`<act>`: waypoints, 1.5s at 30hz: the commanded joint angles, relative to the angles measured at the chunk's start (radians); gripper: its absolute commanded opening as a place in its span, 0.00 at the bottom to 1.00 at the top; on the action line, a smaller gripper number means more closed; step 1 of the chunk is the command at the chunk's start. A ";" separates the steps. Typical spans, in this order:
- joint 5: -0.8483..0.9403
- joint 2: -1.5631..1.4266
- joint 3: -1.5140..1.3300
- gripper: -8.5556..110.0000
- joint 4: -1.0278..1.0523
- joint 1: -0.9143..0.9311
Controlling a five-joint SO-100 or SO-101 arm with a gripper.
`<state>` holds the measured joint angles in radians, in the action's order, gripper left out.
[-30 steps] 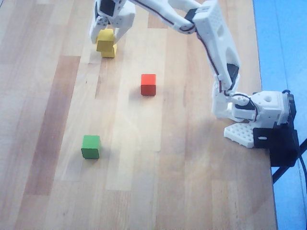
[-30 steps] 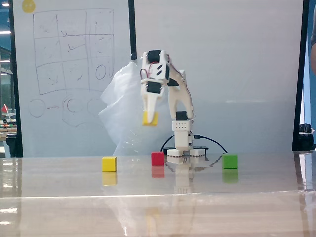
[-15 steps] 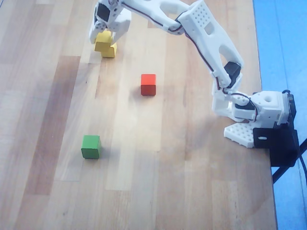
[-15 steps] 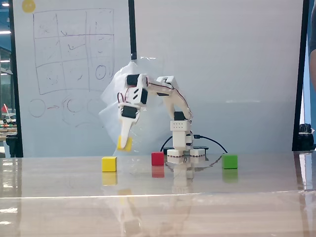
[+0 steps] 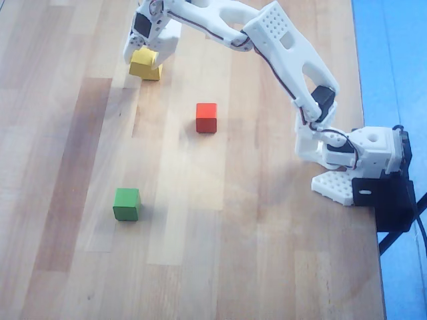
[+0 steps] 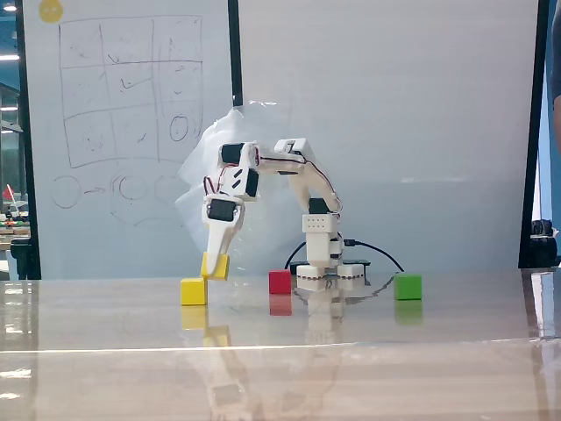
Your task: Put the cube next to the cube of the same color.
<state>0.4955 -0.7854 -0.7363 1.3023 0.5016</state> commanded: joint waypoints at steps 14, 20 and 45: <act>-0.072 -0.129 0.080 0.07 0.067 -0.003; -0.081 -0.118 0.061 0.07 0.086 -0.034; -0.069 -0.023 -0.058 0.25 0.008 -0.006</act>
<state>0.4234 -0.7685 -0.8023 1.3300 0.4725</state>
